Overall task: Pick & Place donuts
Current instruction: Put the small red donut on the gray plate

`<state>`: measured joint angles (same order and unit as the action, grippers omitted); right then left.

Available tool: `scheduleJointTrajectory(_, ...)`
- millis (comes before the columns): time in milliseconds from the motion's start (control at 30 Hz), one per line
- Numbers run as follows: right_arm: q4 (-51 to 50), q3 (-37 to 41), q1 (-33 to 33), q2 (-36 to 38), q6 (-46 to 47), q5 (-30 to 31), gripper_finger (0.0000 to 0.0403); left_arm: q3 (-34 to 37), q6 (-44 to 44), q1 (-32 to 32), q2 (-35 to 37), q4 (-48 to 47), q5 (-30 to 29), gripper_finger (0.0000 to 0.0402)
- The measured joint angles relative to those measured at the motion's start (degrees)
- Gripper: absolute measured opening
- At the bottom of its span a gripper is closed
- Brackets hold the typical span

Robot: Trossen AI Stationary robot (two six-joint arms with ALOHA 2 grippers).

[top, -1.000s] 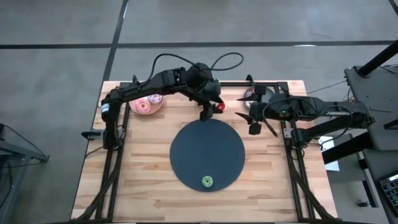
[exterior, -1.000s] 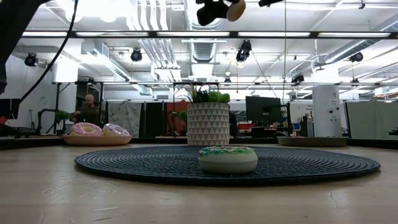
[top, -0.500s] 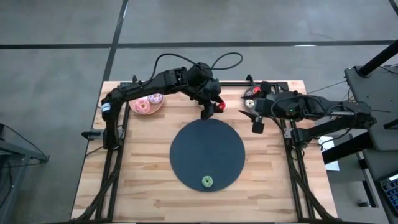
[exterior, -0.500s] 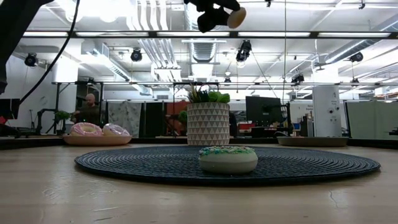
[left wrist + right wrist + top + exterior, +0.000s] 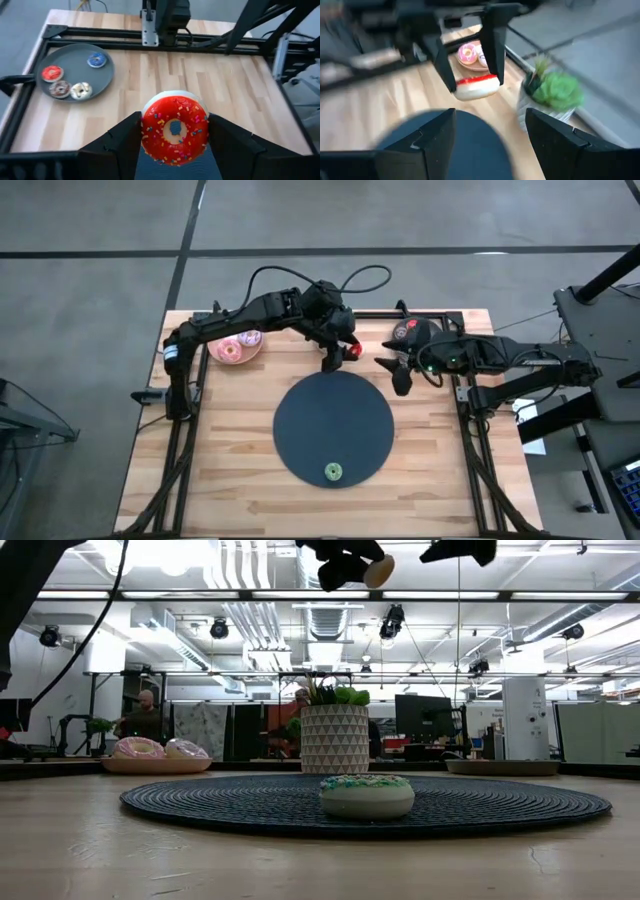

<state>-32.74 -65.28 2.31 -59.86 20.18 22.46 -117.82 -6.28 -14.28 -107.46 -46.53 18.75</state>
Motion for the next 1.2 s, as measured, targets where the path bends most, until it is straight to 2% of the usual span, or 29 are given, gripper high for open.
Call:
scheduleJointTrajectory(233,0.33,0.00,-1.01,0.44,29.33,-0.43,0.0233,0.00,-3.44,0.00,0.00,-1.50,-5.66,0.0193)
scheduleJointTrajectory(367,0.36,0.00,-1.85,0.05,41.28,-2.20,0.0233,0.00,-6.18,0.12,0.00,-1.51,-9.02,0.0193)
scheduleJointTrajectory(467,0.70,0.01,-3.22,-0.71,43.47,-5.73,0.0233,0.00,-7.32,0.18,0.00,-1.56,-9.63,0.0193)
scheduleJointTrajectory(833,6.09,0.15,-7.83,-5.25,45.10,-11.90,0.0233,0.00,-10.47,0.70,0.00,-3.89,-9.87,0.0193)
scheduleJointTrajectory(1200,8.59,0.24,-10.19,-7.88,47.67,-12.51,0.0233,0.00,-15.31,0.85,-0.01,-5.54,-13.93,0.0193)
